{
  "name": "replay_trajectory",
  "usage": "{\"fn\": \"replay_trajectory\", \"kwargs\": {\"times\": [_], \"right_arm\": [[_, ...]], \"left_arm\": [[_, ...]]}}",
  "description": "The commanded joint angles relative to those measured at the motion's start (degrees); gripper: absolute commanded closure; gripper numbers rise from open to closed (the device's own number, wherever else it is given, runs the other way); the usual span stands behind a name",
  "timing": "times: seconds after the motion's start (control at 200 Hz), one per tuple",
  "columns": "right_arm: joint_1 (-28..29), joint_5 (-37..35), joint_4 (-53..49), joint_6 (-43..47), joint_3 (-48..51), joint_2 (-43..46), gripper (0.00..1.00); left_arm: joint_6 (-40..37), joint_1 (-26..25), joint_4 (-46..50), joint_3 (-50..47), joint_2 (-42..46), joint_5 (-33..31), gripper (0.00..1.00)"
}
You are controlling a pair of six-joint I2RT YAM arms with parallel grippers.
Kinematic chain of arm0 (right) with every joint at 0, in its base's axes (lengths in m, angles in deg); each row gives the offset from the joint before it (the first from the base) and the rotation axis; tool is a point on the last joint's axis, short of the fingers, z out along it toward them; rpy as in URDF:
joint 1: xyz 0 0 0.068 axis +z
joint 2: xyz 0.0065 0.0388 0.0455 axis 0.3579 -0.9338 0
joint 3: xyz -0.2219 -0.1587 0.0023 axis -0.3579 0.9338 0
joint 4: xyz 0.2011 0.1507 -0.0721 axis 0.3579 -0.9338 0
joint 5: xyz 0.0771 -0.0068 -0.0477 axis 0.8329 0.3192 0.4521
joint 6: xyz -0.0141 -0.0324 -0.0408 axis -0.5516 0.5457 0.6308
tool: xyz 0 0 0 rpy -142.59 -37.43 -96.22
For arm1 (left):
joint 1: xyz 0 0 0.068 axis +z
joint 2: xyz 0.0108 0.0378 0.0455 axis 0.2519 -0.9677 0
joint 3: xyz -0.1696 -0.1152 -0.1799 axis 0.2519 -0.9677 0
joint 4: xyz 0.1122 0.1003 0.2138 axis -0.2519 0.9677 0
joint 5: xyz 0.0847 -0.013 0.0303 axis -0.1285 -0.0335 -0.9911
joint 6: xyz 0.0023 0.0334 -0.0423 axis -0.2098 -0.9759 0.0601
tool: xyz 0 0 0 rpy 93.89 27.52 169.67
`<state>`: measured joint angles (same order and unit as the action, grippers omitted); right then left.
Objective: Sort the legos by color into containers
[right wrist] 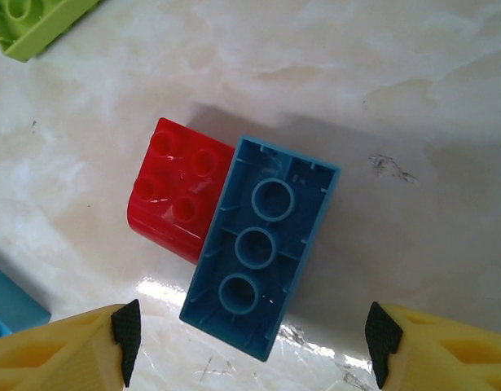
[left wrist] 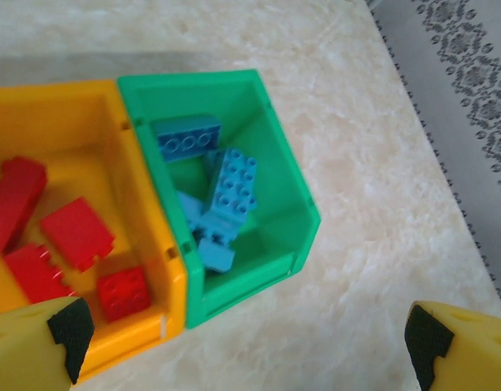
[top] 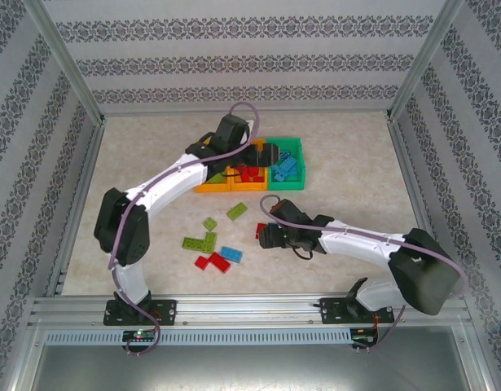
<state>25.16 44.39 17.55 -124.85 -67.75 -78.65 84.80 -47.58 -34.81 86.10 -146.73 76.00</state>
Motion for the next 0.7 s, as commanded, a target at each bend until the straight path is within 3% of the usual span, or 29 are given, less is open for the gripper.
{"fn": "replay_trajectory", "kwargs": {"times": [0.0, 0.28, 0.694], "right_arm": [[0.81, -1.97, -0.66, -0.76, -2.56, -2.07, 0.27], [0.63, -4.66, -2.69, -0.23, -4.6, -8.32, 0.37], [-2.1, -6.33, -4.38, 3.68, -4.55, -7.57, 0.67]], "left_arm": [[-1.7, -0.14, -3.9, -6.26, 4.75, -4.18, 0.0], [-0.8, -0.15, -5.48, -18.01, 13.92, -6.67, 0.0], [0.12, -0.14, -3.71, -25.53, 19.99, -8.36, 0.0]]}}
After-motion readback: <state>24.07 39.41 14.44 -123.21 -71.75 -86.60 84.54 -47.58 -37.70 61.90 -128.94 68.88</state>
